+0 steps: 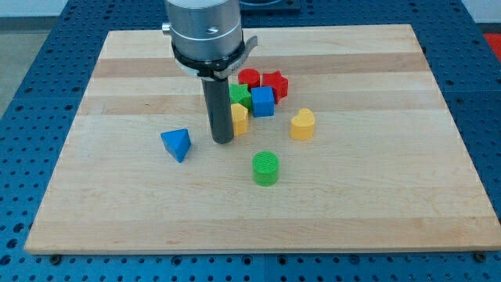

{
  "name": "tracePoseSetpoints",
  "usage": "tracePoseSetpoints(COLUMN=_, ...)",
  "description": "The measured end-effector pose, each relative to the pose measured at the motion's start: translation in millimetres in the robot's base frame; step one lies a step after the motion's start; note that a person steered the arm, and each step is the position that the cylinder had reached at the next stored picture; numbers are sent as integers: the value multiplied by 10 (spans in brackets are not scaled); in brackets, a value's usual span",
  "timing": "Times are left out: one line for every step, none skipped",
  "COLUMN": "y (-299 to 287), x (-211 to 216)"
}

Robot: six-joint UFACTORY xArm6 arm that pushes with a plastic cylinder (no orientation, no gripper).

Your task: Slide the yellow hexagon right a bit

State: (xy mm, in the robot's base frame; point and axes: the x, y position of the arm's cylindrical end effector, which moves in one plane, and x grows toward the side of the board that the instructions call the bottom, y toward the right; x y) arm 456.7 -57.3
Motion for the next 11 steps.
tracePoseSetpoints(y=7, x=0)
tracePoseSetpoints(y=-20, x=87)
tracePoseSetpoints(y=-194, x=175)
tracePoseSetpoints(y=-339, x=75)
tracePoseSetpoints(y=-394, x=-106)
tracePoseSetpoints(y=-388, x=-166)
tracePoseSetpoints(y=-295, x=-173)
tracePoseSetpoints(y=-122, x=-173)
tracePoseSetpoints(y=39, x=-173)
tracePoseSetpoints(y=115, x=-173)
tracePoseSetpoints(y=119, x=-173)
